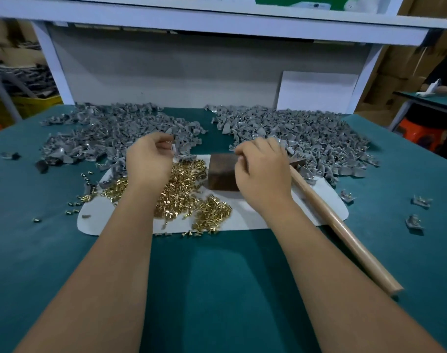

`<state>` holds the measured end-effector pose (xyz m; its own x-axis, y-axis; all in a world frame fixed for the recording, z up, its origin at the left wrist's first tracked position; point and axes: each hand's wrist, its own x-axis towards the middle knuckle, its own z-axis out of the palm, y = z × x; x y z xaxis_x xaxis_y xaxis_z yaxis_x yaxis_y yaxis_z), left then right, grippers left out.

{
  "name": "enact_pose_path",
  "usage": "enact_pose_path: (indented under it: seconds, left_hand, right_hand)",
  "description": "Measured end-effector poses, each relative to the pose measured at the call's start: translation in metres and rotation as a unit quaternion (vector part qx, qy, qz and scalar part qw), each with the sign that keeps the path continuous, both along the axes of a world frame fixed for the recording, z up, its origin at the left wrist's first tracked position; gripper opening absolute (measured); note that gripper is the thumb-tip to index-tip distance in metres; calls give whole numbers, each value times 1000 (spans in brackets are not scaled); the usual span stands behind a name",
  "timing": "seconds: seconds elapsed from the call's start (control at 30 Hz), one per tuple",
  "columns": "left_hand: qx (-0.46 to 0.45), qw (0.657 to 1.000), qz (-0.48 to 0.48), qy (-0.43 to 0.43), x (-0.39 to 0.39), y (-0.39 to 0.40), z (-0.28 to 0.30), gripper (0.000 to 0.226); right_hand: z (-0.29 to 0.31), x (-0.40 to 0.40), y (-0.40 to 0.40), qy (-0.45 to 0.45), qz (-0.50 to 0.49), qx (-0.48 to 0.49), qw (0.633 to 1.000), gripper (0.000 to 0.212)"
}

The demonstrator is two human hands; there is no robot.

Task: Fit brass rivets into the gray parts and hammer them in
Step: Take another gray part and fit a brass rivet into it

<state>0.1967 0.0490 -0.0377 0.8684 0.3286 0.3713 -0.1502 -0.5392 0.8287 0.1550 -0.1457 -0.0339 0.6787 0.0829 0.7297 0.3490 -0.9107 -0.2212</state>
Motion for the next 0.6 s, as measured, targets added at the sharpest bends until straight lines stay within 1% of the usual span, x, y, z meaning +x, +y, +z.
enact_pose_path:
  seconds: [0.03,0.07,0.1,0.13,0.17,0.2,0.23,0.27,0.3,0.33,0.37,0.47,0.53,0.6]
  left_hand:
    - [27,999,23,-1,-1,4,0,40]
    - [84,995,58,8,-1,9,-1,46]
    - [157,982,98,30,-1,15,-3,49]
    - [216,965,129,70,-2,20,-4,49]
    - [241,952,144,119,-2,24,-5,47]
    - [242,945,148,163,-3,26,-6,42]
    - [235,943,144,188,-3,28,-8,36]
    - [226,945,138,192,-3,27,-8,33]
    - [215,951,132,178,-2,27,-9,32]
    - [204,958,126,159,-2,25,-10,34]
    - [190,964,121,143,-1,23,-10,37]
    - [138,980,103,101,1,22,-9,45]
    - [102,989,89,65,3,20,-8,39]
    - [59,996,55,32,3,16,-5,33]
  right_hand:
    - [2,-4,6,-16,35,-14,999,14]
    - [5,-7,13,-26,74,-30,996,13]
    - [6,-9,19,-18,113,-48,992,14]
    - [6,-11,26,19,145,-70,987,17]
    - [5,-13,33,74,168,-93,979,22]
    - [2,-15,40,129,186,-113,968,29]
    - [-2,-15,46,169,193,-134,957,36]
    - [-7,-14,51,189,191,-163,949,42]
    - [-10,-14,55,191,182,-195,944,43]
    - [-12,-13,58,189,174,-218,942,42]
    - [-13,-12,59,190,172,-219,941,39]
    - [-11,-10,57,222,203,-151,942,26]
    - [-9,-10,55,233,214,-108,942,19]
    - [-8,-10,54,242,219,-89,941,16]
